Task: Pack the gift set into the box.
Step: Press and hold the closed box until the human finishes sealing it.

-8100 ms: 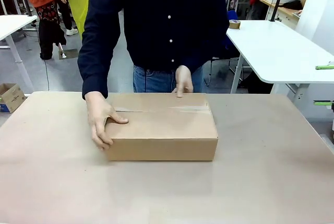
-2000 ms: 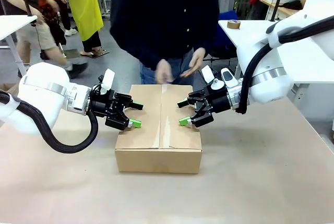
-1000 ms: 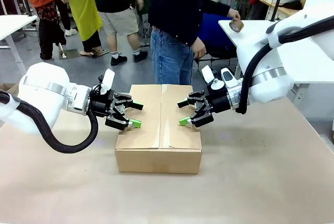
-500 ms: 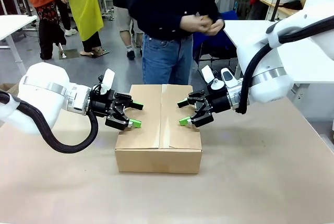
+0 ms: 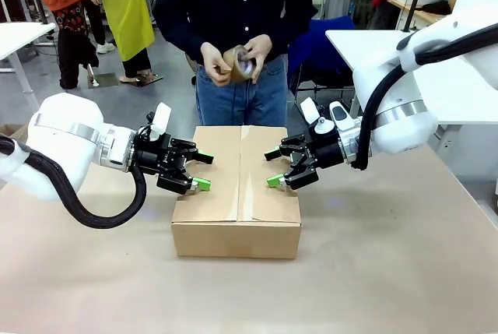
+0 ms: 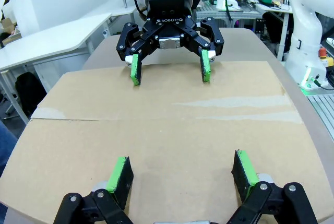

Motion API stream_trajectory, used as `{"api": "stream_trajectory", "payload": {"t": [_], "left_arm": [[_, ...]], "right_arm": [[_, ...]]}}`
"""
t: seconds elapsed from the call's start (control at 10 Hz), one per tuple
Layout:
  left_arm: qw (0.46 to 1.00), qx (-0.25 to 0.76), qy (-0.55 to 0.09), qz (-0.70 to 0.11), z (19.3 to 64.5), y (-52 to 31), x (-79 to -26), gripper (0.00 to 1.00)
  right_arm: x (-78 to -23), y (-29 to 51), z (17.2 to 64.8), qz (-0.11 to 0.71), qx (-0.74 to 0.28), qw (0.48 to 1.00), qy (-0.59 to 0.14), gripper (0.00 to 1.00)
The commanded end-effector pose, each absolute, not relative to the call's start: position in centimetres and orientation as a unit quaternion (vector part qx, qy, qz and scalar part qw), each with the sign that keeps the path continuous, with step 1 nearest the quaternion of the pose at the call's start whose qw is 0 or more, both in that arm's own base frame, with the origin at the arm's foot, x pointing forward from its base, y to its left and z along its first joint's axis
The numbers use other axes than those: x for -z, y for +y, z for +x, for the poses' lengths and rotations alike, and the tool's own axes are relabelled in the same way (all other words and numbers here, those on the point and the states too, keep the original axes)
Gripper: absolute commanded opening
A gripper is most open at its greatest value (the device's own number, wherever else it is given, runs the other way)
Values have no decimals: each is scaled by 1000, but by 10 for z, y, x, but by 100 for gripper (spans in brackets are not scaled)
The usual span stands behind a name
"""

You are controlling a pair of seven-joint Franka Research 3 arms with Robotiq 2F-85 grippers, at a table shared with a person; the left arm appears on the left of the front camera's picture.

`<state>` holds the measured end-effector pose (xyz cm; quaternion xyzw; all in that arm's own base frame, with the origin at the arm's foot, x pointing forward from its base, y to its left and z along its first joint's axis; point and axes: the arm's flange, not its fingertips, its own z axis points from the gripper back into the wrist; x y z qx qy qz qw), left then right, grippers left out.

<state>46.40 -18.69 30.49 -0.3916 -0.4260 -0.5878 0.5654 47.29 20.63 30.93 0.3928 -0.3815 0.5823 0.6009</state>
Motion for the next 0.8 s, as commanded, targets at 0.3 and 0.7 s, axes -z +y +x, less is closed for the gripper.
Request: {"api": "stream_trajectory", "payload": {"t": [0.3,0.7], "left_arm": [[566,585,-429,-391,463,-187,-303,100],[566,585,-429,-391,463,-187,-303,100]], "right_arm": [[-309,206,473,391,-583,601,-382,100],[-309,206,473,391,-583,601,-382,100]]}}
